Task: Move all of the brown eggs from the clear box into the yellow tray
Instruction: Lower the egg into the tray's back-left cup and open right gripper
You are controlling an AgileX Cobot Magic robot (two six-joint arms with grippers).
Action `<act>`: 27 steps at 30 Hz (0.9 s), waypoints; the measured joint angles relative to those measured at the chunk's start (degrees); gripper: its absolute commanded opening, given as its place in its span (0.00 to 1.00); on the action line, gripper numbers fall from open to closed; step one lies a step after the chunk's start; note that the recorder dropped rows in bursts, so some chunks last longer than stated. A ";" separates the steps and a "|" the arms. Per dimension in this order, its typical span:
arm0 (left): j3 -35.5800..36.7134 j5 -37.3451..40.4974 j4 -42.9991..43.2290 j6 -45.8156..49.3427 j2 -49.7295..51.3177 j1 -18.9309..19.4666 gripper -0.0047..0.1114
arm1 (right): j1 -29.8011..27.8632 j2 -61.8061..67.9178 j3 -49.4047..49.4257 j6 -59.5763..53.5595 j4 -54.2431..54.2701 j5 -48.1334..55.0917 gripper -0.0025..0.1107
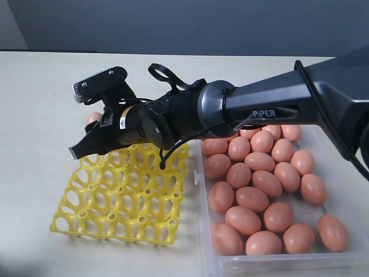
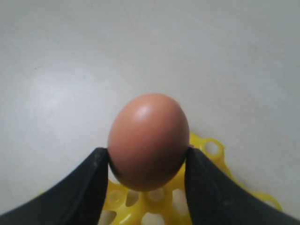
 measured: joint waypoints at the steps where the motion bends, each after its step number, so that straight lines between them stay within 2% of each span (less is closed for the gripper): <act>1: 0.00 0.00 0.00 0.00 0.00 0.00 0.04 | 0.00 0.00 0.00 0.00 0.00 0.00 0.02; 3: 0.00 0.00 0.00 0.00 0.00 0.00 0.04 | 0.00 0.00 0.00 0.00 0.00 0.00 0.02; 5: 0.00 0.00 0.00 0.00 0.00 0.00 0.04 | 0.00 0.00 0.00 0.00 0.00 0.10 0.09; 11: 0.00 0.00 0.00 0.00 0.00 0.00 0.04 | 0.00 0.00 0.00 0.00 0.00 -0.01 0.43; 15: 0.00 0.00 0.00 0.00 0.00 0.00 0.04 | 0.00 0.00 0.00 0.00 0.00 -0.68 0.56; 27: 0.00 0.00 0.00 0.00 0.00 0.00 0.04 | 0.00 0.00 0.00 0.00 0.00 -1.60 0.58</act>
